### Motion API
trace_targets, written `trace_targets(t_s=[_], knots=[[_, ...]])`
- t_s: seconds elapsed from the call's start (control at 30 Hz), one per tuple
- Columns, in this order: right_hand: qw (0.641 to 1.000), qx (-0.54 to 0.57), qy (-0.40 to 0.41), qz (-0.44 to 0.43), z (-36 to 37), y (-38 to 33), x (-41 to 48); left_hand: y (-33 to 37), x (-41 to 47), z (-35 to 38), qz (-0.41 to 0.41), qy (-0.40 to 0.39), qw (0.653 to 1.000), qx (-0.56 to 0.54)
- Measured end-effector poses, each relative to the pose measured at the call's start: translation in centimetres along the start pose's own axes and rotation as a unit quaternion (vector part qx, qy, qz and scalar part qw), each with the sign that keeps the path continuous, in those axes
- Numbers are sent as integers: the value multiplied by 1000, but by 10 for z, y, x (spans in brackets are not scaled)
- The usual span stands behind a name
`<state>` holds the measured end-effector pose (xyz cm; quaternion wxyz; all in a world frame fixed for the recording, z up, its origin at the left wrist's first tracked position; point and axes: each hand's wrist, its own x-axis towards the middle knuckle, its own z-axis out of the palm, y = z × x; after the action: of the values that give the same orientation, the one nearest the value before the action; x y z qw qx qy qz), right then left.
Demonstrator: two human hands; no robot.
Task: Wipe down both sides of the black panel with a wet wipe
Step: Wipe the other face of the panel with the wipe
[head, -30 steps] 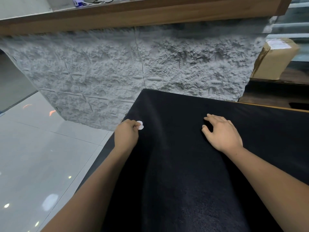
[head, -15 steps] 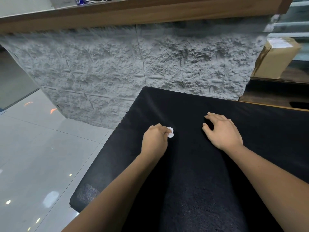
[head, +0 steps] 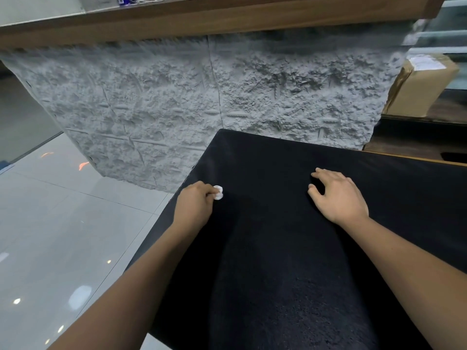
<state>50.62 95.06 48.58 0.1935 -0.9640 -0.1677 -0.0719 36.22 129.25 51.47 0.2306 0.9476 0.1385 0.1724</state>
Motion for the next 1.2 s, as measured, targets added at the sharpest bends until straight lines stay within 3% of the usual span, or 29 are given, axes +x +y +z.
trace_targets(t_s=[0.37, 0.63, 0.93, 1.2], knots=[[997, -66, -23, -22, -1, -4, -2, -50, 5, -27, -73, 43, 996, 6], [973, -216, -56, -57, -10, -25, -7, -53, 4, -22, -95, 51, 994, -6], [988, -89, -75, -101, -1, -112, -53, -56, 5, -19, -102, 44, 994, 6], [987, -63, -88, -118, 32, -156, -89, -52, 3, -23, -112, 35, 993, 7]])
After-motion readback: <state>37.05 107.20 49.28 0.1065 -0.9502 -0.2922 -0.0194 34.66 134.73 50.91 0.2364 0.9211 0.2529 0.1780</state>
